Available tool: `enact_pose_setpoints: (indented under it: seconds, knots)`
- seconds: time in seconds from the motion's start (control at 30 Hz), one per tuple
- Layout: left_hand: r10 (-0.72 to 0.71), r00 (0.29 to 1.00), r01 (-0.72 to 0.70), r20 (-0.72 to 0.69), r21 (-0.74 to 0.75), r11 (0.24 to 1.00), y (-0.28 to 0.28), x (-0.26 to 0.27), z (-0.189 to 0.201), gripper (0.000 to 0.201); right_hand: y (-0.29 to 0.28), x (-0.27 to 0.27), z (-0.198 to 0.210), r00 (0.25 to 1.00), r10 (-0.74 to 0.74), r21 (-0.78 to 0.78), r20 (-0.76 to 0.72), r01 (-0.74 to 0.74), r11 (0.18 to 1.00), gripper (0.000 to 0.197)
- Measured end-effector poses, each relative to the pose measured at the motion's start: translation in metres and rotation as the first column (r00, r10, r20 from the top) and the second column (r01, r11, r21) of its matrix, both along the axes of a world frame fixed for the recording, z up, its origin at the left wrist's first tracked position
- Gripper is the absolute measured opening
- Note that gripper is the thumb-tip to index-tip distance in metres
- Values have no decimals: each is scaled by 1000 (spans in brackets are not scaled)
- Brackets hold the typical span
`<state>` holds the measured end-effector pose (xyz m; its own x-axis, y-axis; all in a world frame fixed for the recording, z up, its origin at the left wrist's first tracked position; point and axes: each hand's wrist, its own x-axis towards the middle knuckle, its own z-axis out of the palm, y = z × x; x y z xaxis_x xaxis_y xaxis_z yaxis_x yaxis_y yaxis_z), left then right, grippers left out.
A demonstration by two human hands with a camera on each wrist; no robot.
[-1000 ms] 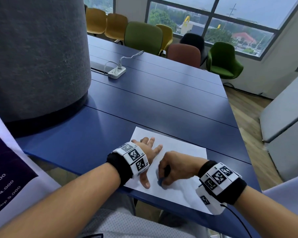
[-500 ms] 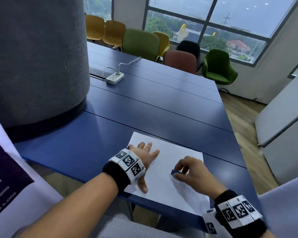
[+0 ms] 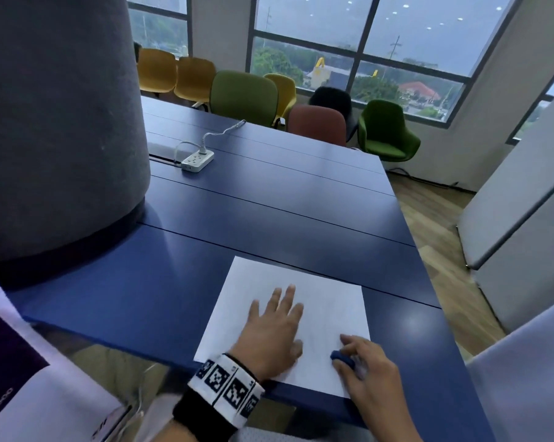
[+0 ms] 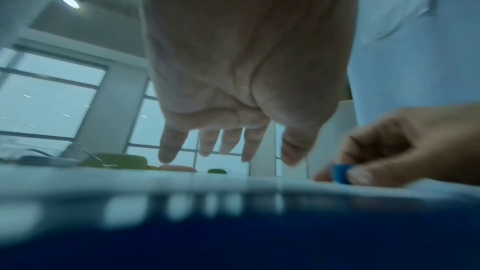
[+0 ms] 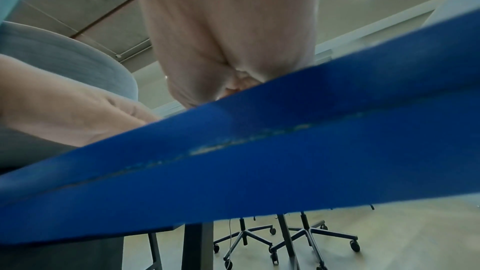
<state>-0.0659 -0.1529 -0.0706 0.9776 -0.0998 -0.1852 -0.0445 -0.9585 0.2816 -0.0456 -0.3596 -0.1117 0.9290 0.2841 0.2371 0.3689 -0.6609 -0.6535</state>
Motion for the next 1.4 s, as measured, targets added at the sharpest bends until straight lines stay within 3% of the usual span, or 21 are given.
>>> enact_pose_setpoints:
  seconds: [0.07, 0.1, 0.2, 0.27, 0.33, 0.4, 0.43, 0.5, 0.57, 0.6, 0.67, 0.73, 0.77, 0.83, 0.9, 1.03, 1.1, 1.17, 1.27, 1.4]
  knots:
    - [-74, 996, 74, 51, 12, 997, -28, -2, -17, 58, 0, 2, -5, 1000, -3, 53, -10, 4, 999, 42]
    - [-96, 995, 96, -3, 22, 995, -38, -4, -22, 62, -1, 2, -7, 1000, -8, 78, -16, 10, 997, 45]
    - [-185, 982, 181, 45, 80, 980, -48, 1, -43, 84, -2, 1, -10, 999, -23, 103, -42, 27, 994, 51]
    - [-153, 988, 151, 28, 68, 986, -43, 1, -40, 92, -3, 1, -10, 999, -16, 102, -36, 20, 995, 49]
    - [-61, 998, 60, 13, 93, 994, -23, 1, -40, 100, -2, -1, -11, 998, -22, 146, -56, 30, 989, 42]
    - [119, 993, -119, 6, 114, 986, 9, -1, -35, 113, -1, -3, -10, 996, -21, 188, -85, 36, 981, 40]
    - [216, 976, -211, -24, 137, 968, 27, -2, -31, 111, 0, -4, -10, 996, -21, 201, -90, 38, 979, 40]
    - [405, 907, -386, -115, 157, 909, 54, -3, -22, 85, -1, -4, -12, 995, -23, 207, -95, 42, 978, 39]
    - [463, 879, -445, -110, 156, 882, 57, -3, -17, 82, -1, -4, -11, 994, -15, 211, -105, 37, 977, 38]
    - [401, 914, -386, -70, 162, 908, 48, -4, -18, 89, -1, -3, -11, 994, -15, 210, -109, 38, 977, 34]
    - [145, 989, -144, -7, 122, 982, 11, -10, -25, 97, 0, -2, -12, 994, -28, 213, -108, 51, 976, 29]
    - [-116, 993, 117, -12, 96, 988, -24, -17, -36, 88, -1, -1, -14, 994, -34, 220, -106, 57, 974, 35]
    - [-163, 987, 159, 16, 136, 978, -34, -20, -37, 83, -1, -1, -14, 995, -30, 217, -98, 51, 975, 39]
    - [-99, 993, 89, 60, 154, 984, -31, -21, -36, 76, -1, -1, -13, 995, -25, 218, -96, 46, 975, 33]
    - [62, 996, -52, -64, 145, 988, -10, -21, -33, 72, -1, -3, -14, 994, -28, 213, -102, 50, 976, 25]
    - [453, 871, -425, -187, 173, 888, 40, -16, -16, 82, -1, -4, -13, 994, -21, 194, -108, 42, 980, 31]
    - [517, 827, -497, -220, 142, 856, 47, -10, -6, 87, -1, -4, -12, 993, -20, 196, -119, 43, 980, 23]
    - [437, 879, -413, -191, 151, 898, 40, 0, 4, 86, 0, -3, -10, 992, -20, 180, -127, 43, 983, 23]
    - [198, 969, -172, -146, 170, 970, 17, 19, 11, 83, 1, -3, -8, 989, -32, 167, -142, 56, 984, 22]
    - [-87, 980, 128, -180, 231, 965, -16, 40, 0, 79, 1, -2, -7, 990, -59, 145, -125, 77, 986, 24]
